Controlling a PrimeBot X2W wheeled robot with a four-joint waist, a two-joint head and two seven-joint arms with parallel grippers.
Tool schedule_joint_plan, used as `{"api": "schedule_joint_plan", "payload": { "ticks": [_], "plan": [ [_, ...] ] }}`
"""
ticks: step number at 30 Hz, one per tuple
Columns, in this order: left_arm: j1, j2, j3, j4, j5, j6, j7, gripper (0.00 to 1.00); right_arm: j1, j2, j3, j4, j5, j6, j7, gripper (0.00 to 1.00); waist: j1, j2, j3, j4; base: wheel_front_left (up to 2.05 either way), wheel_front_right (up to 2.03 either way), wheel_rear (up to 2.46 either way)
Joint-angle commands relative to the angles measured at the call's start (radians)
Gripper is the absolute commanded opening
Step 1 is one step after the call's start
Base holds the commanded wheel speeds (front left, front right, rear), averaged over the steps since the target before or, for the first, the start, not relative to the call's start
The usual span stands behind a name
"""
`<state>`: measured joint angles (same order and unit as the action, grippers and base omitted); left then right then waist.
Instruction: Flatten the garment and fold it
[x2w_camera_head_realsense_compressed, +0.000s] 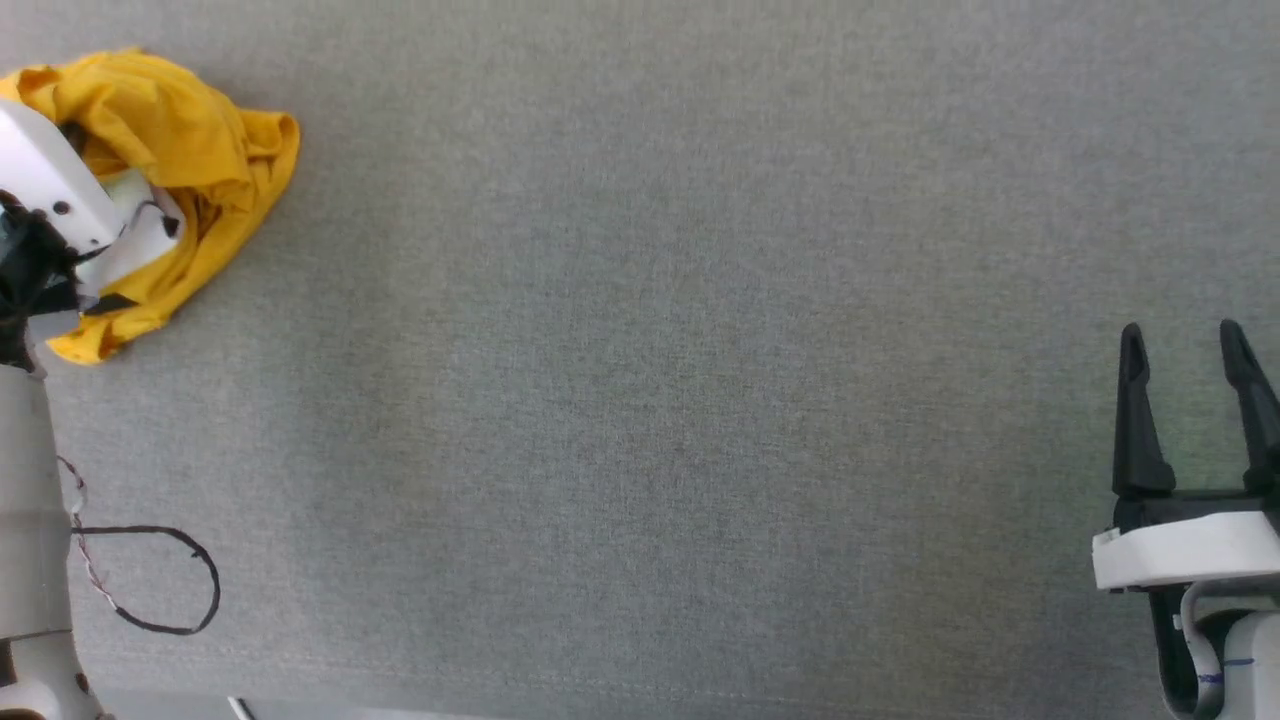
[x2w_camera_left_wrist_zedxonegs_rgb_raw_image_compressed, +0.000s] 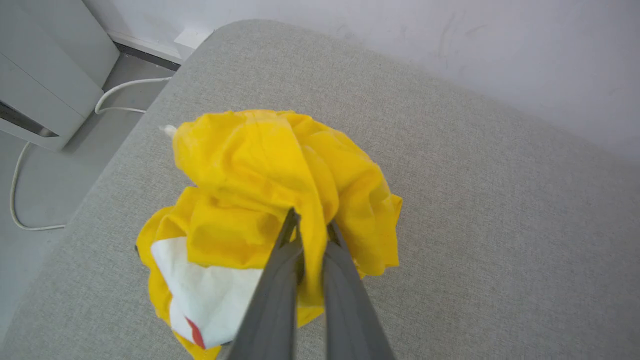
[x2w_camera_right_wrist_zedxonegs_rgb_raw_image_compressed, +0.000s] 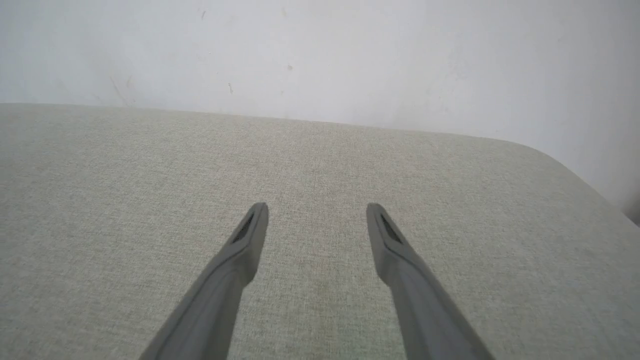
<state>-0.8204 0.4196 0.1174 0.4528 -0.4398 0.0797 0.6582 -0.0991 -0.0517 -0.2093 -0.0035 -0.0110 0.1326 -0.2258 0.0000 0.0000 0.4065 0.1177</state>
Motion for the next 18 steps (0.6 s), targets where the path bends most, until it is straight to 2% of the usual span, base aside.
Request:
{"api": "schedule_joint_plan", "payload": {
  "ticks": [1,9,18],
  "plan": [
    [-0.015,0.012,-0.009,-0.012,0.0,-0.014,-0.009,0.0,0.002,0.001,0.004,0.013,0.011,-0.002,-0.01,1.0,0.0,0.0,-0.049,-0.008,0.0,0.0,0.0],
    [-0.062,0.046,-0.041,-0.054,0.014,-0.05,-0.012,0.0,0.031,0.001,0.008,0.068,0.047,-0.002,-0.028,1.0,0.0,0.0,-0.159,-0.029,0.0,0.0,0.0],
    [-0.131,0.015,-0.104,-0.13,0.012,-0.081,0.007,0.0,0.07,0.001,0.006,0.113,0.082,-0.002,-0.035,1.0,0.0,0.0,-0.258,-0.055,0.0,0.0,0.0]
  ]
}}
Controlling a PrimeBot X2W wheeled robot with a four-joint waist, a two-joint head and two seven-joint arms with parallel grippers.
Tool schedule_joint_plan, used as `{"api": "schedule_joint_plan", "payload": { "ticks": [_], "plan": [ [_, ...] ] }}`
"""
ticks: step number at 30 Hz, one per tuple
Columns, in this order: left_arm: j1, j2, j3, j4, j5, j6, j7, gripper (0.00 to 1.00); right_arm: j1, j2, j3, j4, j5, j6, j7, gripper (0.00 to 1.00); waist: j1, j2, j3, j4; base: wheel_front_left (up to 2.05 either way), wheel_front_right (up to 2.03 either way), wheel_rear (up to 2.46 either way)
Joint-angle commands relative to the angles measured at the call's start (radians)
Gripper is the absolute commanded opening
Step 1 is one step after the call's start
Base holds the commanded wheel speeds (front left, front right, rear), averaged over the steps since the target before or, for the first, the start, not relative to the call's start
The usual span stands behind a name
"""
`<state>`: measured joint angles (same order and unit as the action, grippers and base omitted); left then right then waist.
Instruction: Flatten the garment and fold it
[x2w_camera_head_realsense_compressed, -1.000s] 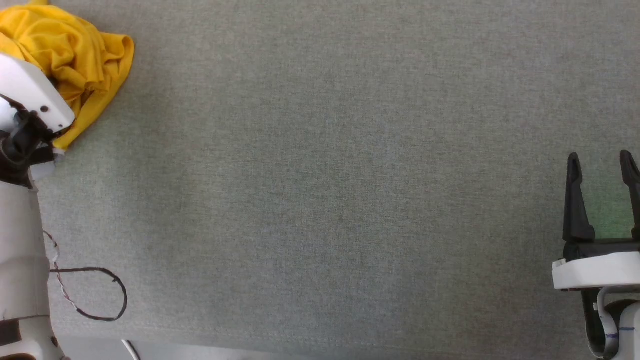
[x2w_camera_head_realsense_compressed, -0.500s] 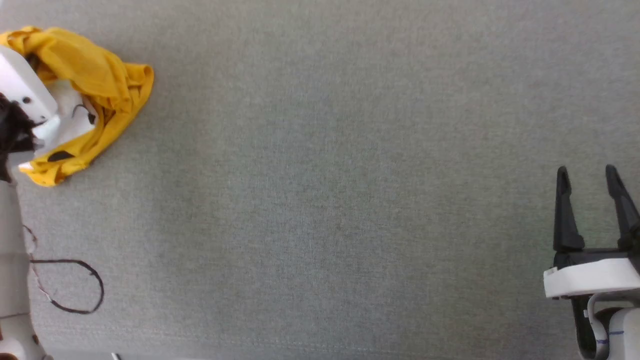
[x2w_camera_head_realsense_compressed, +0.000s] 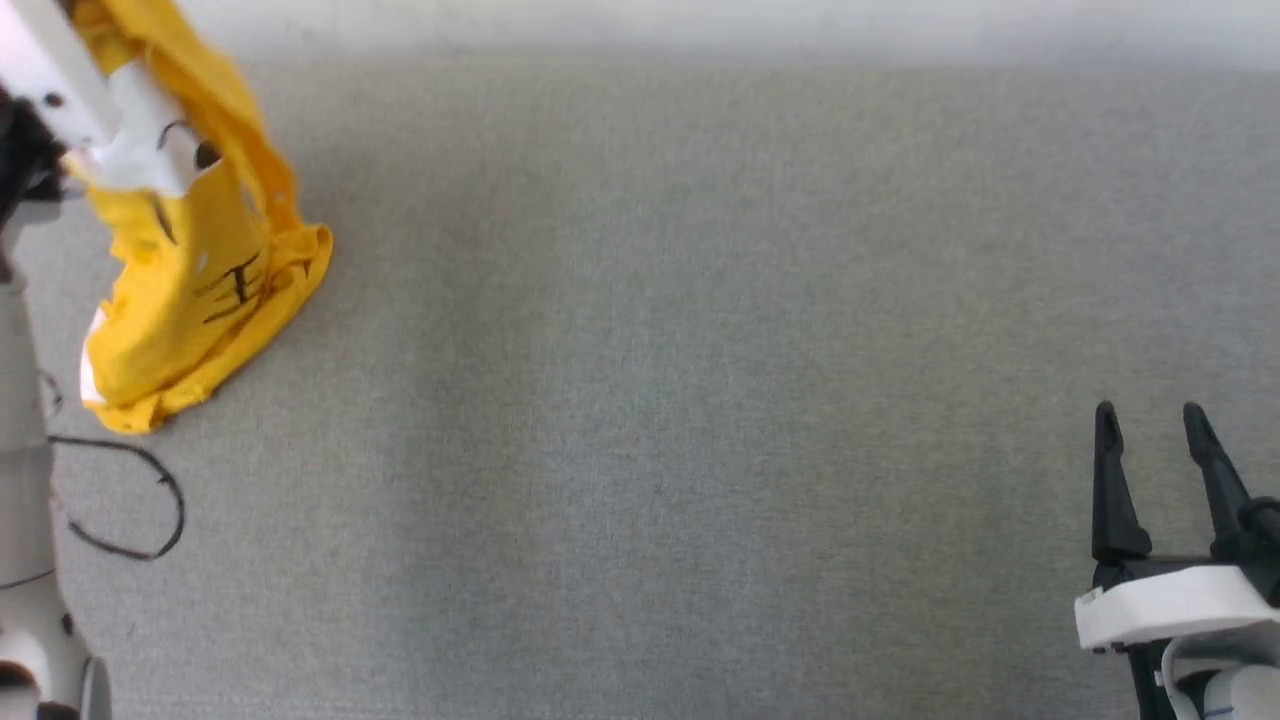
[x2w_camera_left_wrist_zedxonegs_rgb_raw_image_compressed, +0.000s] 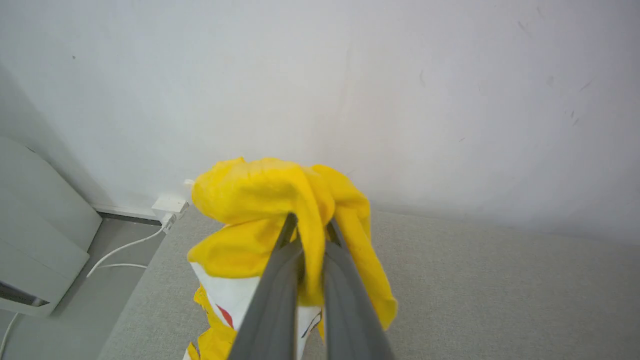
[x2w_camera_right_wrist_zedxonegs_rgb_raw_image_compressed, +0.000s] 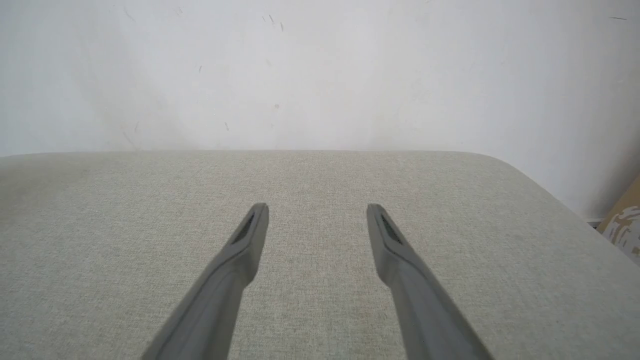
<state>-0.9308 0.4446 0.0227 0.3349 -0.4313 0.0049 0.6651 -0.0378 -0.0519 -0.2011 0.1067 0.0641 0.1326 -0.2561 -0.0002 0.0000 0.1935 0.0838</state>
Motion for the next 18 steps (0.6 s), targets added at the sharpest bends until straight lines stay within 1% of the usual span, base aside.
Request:
{"api": "schedule_joint_plan", "payload": {
  "ticks": [1,5,12,18],
  "plan": [
    [-0.027,-0.014,-0.022,-0.022,0.008,-0.012,0.001,0.0,0.012,0.002,-0.003,0.006,0.01,-0.002,-0.005,1.0,0.0002,0.0,-0.055,-0.026,0.0,0.0,0.0],
    [-0.059,-0.062,-0.062,-0.072,0.006,-0.017,-0.005,0.0,0.027,0.002,-0.005,0.004,0.018,-0.002,-0.005,1.0,0.0002,0.0,-0.084,-0.04,0.0,0.0,0.0],
    [-0.113,-0.181,-0.123,-0.151,-0.026,-0.005,-0.003,0.0,0.041,0.002,0.004,0.003,0.032,-0.002,-0.006,1.0,0.0002,0.0,-0.121,-0.074,0.0,0.0,0.0],
    [-0.141,-0.251,-0.159,-0.185,-0.055,-0.005,-0.001,0.0,0.048,0.002,0.019,0.006,0.041,-0.002,-0.006,1.0,0.0002,0.0,-0.139,-0.11,0.0,0.0,0.0]
  ]
}}
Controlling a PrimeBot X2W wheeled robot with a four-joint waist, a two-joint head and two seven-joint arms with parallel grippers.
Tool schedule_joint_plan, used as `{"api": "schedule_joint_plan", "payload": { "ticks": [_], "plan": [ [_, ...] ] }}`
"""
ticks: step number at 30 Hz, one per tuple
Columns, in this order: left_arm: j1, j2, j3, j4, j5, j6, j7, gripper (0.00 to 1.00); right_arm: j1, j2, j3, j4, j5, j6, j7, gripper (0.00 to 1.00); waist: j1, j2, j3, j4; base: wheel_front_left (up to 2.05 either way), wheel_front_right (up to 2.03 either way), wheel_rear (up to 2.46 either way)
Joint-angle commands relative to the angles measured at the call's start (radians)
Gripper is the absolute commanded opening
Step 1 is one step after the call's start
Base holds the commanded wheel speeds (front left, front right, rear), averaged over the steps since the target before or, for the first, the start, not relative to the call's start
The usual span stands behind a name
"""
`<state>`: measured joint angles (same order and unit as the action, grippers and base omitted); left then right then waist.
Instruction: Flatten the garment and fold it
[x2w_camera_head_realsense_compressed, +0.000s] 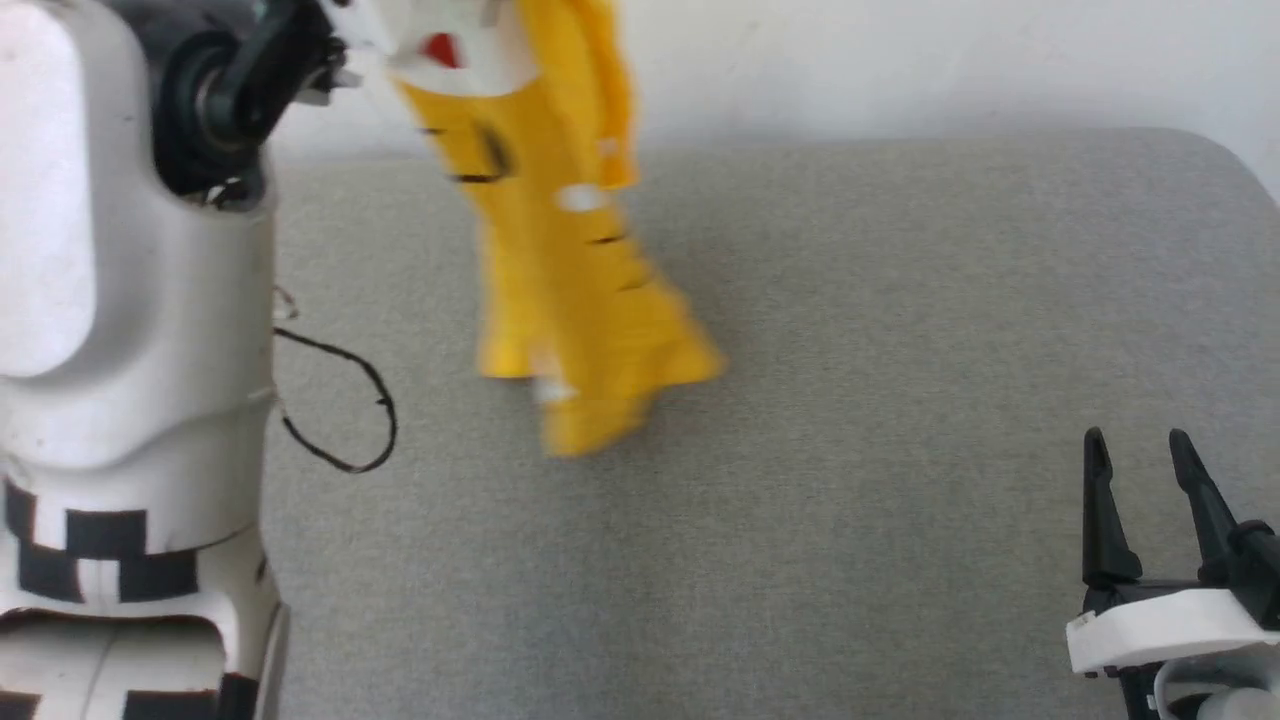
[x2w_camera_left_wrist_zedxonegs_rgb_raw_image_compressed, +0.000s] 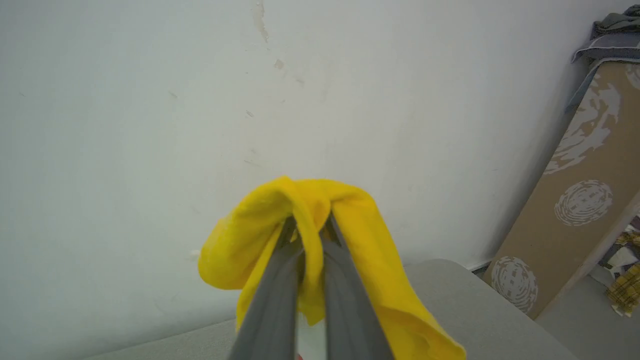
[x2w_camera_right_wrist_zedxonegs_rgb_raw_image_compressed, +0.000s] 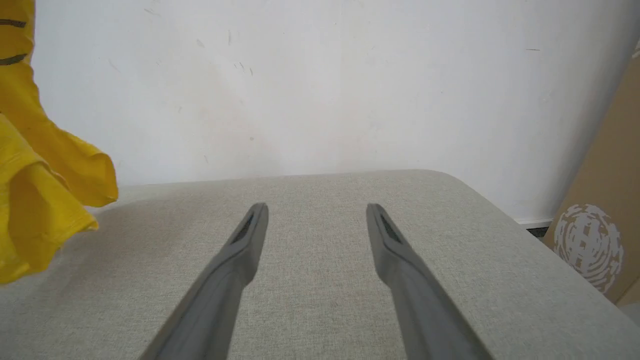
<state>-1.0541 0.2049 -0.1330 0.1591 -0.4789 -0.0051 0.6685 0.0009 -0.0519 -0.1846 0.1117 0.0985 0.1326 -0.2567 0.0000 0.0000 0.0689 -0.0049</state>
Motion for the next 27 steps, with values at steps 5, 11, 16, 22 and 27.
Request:
{"api": "schedule_joint_plan", "payload": {
  "ticks": [5,11,16,22,27],
  "plan": [
    [-0.027,-0.061,-0.036,-0.022,-0.019,0.005,-0.013,0.0,0.017,0.002,0.001,0.002,0.009,-0.002,-0.005,1.0,0.0,0.0,-0.024,-0.05,0.0,0.0,0.0],
    [-0.006,-0.097,-0.08,-0.015,-0.016,-0.001,-0.046,0.0,0.019,0.002,0.004,0.003,0.016,-0.002,-0.005,1.0,0.0,0.0,-0.021,-0.075,0.0,0.0,0.0],
    [0.057,-0.129,-0.114,0.001,-0.042,0.008,-0.088,0.0,0.01,0.002,0.01,0.002,0.028,-0.002,-0.005,1.0,0.0,0.0,0.0,-0.098,0.0,0.0,0.0],
    [0.181,-0.142,-0.151,0.055,-0.057,0.022,-0.159,0.0,-0.002,0.002,0.017,0.004,0.042,-0.002,-0.005,1.0,0.0,0.0,0.031,-0.117,0.0,0.0,0.0],
    [0.28,-0.119,-0.167,0.149,-0.044,0.008,-0.21,0.0,-0.018,0.002,0.017,0.005,0.05,-0.002,-0.005,1.0,0.0,0.0,0.058,-0.13,0.0,0.0,0.0]
  ]
}}
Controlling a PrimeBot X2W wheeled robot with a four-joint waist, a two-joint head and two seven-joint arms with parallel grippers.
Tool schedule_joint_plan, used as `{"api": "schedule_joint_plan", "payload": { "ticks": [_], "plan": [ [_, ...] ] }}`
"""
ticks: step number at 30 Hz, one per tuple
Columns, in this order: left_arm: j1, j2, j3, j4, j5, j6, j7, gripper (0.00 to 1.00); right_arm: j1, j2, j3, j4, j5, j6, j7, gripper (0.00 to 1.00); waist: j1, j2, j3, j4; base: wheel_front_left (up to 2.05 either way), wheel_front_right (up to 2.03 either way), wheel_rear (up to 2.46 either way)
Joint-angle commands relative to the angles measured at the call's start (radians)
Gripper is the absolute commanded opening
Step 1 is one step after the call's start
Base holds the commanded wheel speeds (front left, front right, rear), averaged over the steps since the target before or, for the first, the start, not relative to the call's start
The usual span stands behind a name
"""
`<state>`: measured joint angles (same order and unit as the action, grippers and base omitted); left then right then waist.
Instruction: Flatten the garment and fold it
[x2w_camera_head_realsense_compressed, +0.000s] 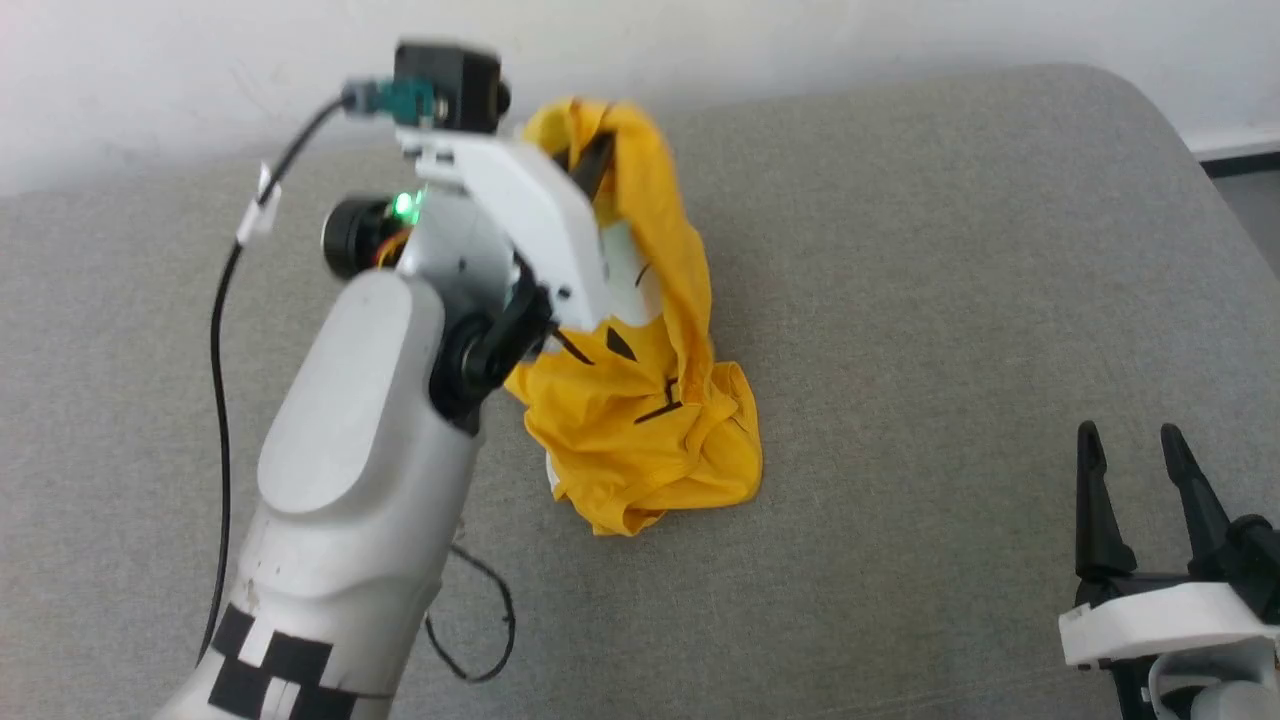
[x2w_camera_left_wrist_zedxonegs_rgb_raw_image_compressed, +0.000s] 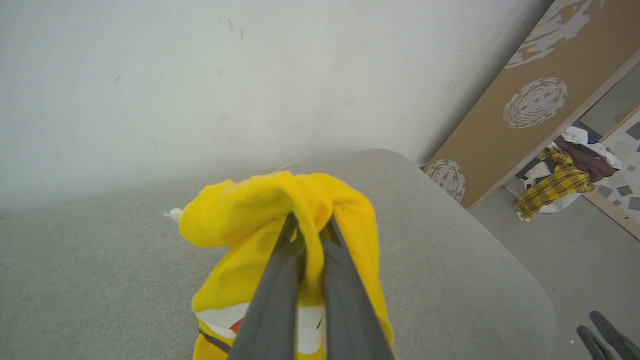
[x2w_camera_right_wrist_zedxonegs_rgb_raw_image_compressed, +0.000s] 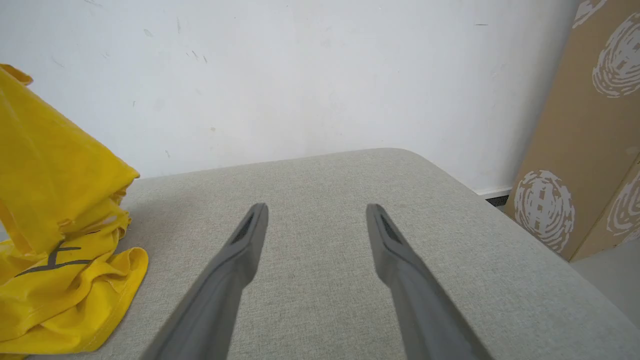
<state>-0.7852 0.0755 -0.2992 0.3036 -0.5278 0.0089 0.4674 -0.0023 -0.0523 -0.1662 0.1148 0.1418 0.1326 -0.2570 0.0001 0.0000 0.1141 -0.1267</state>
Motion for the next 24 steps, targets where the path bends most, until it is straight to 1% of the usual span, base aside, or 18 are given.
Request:
{"api": "schedule_joint_plan", "payload": {
  "ticks": [1,4,7,11,14,15,16,20,24],
  "plan": [
    [0.023,0.019,-0.001,0.023,0.012,-0.008,-0.023,0.0,-0.018,0.002,-0.002,0.002,0.007,-0.002,-0.005,1.0,-0.0001,0.0,0.019,-0.009,0.0,0.0,0.0],
    [0.053,0.041,0.002,0.092,0.029,0.001,-0.058,0.0,-0.029,0.002,0.001,0.003,0.01,-0.002,-0.005,1.0,-0.0001,0.0,0.039,-0.014,0.0,0.0,0.0],
    [0.082,0.055,-0.004,0.169,0.036,0.008,-0.051,0.0,-0.036,0.002,0.004,0.003,0.012,-0.002,-0.005,1.0,-0.0001,0.0,0.052,-0.017,0.0,0.0,0.0],
    [0.118,0.05,-0.015,0.24,0.034,0.023,-0.034,0.0,-0.038,0.002,-0.003,0.007,0.009,-0.002,-0.005,1.0,-0.0001,0.0,0.063,-0.008,0.0,0.0,0.0],
    [0.133,0.041,-0.019,0.269,0.031,0.028,-0.052,0.0,-0.039,0.002,-0.005,0.009,0.003,-0.002,-0.005,1.0,-0.0001,0.0,0.062,0.003,0.0,0.0,0.0],
    [0.135,0.036,-0.017,0.277,0.027,0.029,-0.061,0.35,-0.039,0.002,-0.005,0.01,0.001,-0.002,-0.005,1.0,-0.0001,0.0,0.06,0.006,0.0,0.0,0.0],
    [0.136,0.032,-0.017,0.282,0.024,0.029,-0.074,1.0,-0.04,0.002,-0.006,0.01,-0.002,-0.002,-0.005,1.0,-0.0001,0.0,0.058,0.01,0.0,0.0,0.0],
    [0.129,0.017,-0.016,0.291,0.015,0.023,-0.129,1.0,-0.04,0.002,-0.009,0.01,-0.013,-0.002,-0.005,1.0,-0.0001,0.0,0.041,0.027,0.0,0.0,0.0],
    [0.117,0.009,-0.009,0.263,0.004,0.014,-0.189,1.0,-0.033,0.002,-0.012,0.01,-0.021,-0.002,-0.005,1.0,-0.0001,0.0,0.024,0.04,0.0,0.0,0.0]
  ]
}}
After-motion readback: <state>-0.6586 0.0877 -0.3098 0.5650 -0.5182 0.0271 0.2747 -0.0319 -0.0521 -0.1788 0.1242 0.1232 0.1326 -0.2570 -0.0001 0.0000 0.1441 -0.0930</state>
